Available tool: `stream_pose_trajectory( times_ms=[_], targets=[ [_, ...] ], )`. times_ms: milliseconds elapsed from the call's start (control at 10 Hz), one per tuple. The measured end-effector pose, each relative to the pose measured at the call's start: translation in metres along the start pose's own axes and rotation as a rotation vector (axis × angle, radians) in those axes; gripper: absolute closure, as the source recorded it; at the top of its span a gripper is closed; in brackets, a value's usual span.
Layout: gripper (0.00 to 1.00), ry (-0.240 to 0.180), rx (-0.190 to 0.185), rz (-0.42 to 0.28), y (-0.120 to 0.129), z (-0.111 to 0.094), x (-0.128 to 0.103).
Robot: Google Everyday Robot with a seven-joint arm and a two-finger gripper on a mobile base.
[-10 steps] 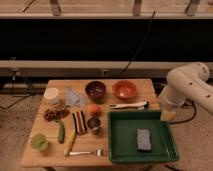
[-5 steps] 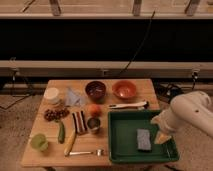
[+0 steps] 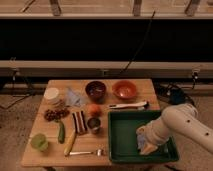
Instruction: Place fork in red bowl
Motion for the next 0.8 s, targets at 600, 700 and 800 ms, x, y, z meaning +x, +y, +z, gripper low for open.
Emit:
stream_pose_trajectory(
  times_ms=[600,700,800],
  targets=[
    [0.35,-0.124,-0.056,-0.061,0.002,0.01,-0.066],
    [0.35,-0.136,-0.07,-0.075,0.004,0.017,-0.078],
    [0.35,-0.144,-0.08,-0.088,0.006,0.025,-0.091]
  ],
)
